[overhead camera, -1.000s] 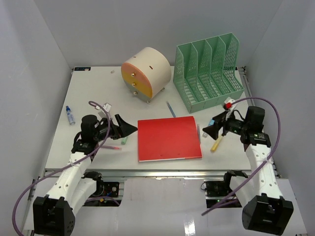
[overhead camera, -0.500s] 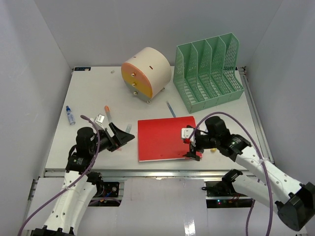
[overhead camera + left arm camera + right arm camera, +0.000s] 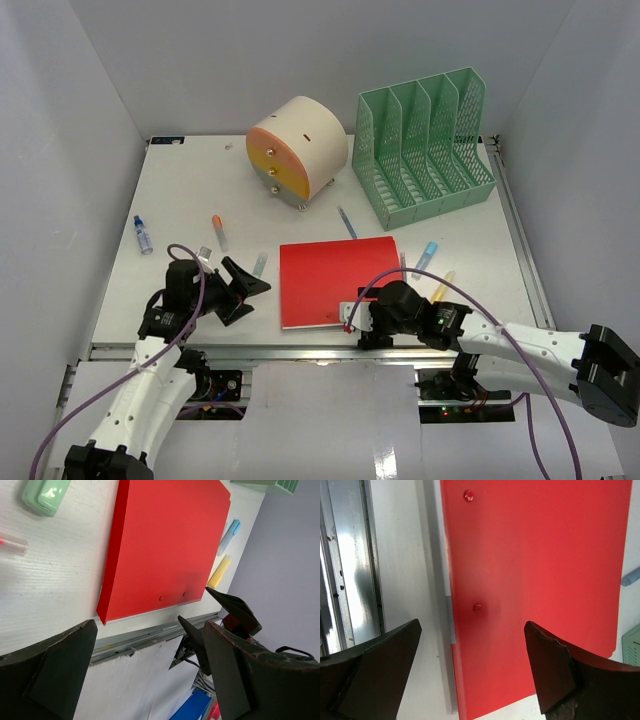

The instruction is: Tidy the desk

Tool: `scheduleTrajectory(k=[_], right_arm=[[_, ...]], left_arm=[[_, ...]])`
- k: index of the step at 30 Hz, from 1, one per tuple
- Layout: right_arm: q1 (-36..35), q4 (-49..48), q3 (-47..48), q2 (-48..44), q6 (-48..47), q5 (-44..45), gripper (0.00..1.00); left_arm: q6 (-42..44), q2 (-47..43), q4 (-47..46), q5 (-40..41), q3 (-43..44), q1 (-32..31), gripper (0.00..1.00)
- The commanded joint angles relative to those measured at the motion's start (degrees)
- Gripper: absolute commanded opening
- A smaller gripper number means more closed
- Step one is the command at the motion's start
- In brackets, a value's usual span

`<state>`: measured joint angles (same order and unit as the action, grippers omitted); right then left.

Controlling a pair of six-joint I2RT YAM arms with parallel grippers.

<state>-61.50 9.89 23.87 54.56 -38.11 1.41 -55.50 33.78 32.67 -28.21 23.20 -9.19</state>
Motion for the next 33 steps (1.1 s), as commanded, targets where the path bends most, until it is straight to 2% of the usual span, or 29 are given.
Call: scheduleTrajectory(k=[1,8,12,13,15,23,28,33], right_arm=[[-2.51,-8.11,-3.38,1.36,-2.5,6.18,0.9],[-2.91,-12.75,-6.87,2.55,-5.78,7.08,0.91],[-2.97,-12.18,-7.61,2.66,-7.33,6.51,0.95],[-2.92,-11.83,-7.72,2.35,-7.51,5.83,0.92],[-2.94,-11.22,-7.75,2.05,-7.51,4.5,0.78],[-2.92,-6.97,-7.0,0.14,-7.53,1.23,0.5],[-2.93,-6.37,-6.8,-1.16,-7.68,1.59,0.35],[-2.88,-5.69,-6.18,-3.02,-7.81,1.51,0.26]], left_arm=[[-3.21,0.19,-1.59,0.35,-1.34,-1.82,0.98],[-8.5,3.41,-5.93,3.63,-2.56,-7.96,0.98],[-11.11,7.08,-6.91,5.57,-2.2,-11.02,0.98],[-12.07,8.02,-7.24,6.13,-2.07,-11.98,0.98],[-13.08,9.31,-7.55,7.6,-1.81,-13.9,0.98],[-18.13,8.89,-9.22,10.38,-3.62,-16.78,0.98],[-21.13,8.13,-10.38,10.37,-5.56,-18.11,0.97],[-23.0,8.53,-11.55,10.63,-7.08,-19.02,0.96]])
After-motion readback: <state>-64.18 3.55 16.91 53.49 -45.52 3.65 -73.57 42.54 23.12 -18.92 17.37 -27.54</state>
